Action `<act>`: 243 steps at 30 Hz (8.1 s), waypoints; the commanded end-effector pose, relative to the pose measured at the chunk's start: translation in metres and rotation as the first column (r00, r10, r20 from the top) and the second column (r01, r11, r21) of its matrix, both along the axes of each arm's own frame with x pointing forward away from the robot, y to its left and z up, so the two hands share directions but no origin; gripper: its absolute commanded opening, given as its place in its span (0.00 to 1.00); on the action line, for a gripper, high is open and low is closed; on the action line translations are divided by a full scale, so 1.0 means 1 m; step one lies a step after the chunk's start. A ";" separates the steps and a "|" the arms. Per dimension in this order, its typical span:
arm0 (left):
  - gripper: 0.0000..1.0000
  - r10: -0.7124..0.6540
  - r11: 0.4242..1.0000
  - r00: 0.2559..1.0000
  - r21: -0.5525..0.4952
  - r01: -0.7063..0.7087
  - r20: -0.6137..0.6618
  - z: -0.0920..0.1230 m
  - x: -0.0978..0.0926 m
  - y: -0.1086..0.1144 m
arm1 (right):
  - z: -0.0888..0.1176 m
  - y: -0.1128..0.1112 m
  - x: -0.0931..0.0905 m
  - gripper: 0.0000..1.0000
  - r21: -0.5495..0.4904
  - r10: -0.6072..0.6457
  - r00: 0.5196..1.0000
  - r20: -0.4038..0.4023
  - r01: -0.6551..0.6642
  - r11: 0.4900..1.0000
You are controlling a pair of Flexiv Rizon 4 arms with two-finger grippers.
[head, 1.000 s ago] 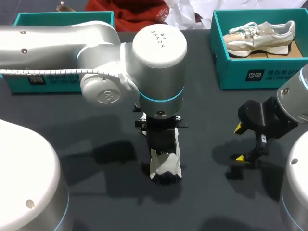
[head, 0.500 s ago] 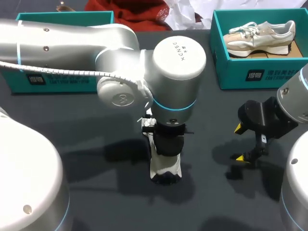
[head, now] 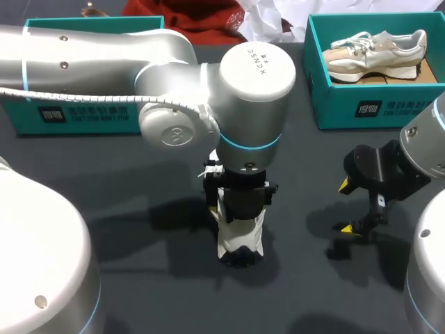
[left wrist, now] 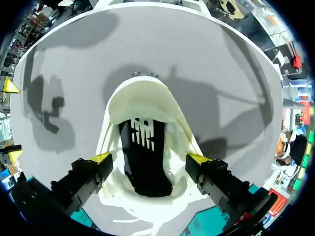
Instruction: Take the shoe out of the shoebox, open the shoe tongue, remove and reinsert the insole, then place the shoe into the shoebox
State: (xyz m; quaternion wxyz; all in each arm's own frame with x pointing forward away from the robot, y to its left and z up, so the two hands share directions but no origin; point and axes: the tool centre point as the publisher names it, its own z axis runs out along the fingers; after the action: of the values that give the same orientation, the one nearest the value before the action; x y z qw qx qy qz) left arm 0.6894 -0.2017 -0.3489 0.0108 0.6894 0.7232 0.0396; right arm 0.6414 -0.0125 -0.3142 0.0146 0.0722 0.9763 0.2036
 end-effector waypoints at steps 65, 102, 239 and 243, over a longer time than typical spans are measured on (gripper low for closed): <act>0.17 0.105 0.981 0.983 -0.144 -0.127 -0.150 0.068 0.065 0.014 | 0.000 0.000 -0.002 1.00 -0.002 -0.002 1.000 0.003 0.002 1.000; 0.25 0.059 0.991 0.969 -0.100 -0.085 -0.238 0.011 0.013 -0.004 | 0.000 0.000 -0.002 1.00 -0.002 -0.002 1.000 0.003 0.002 1.000; 0.68 0.986 -0.145 -0.150 0.068 -0.987 -0.071 -0.025 -0.097 -0.015 | 0.000 0.000 -0.002 1.00 -0.002 -0.002 1.000 0.003 0.002 1.000; 0.51 0.986 -0.149 -0.153 0.070 -0.986 -0.065 -0.027 -0.097 -0.016 | 0.000 0.000 -0.002 1.00 -0.002 -0.002 1.000 0.003 0.002 1.000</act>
State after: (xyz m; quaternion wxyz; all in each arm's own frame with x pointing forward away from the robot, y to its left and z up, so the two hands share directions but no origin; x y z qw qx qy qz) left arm 0.5929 -0.2144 -0.3730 -0.0566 -0.0972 0.9937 -0.0025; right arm 0.6410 -0.0127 -0.3140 0.0149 0.0723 0.9762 0.2037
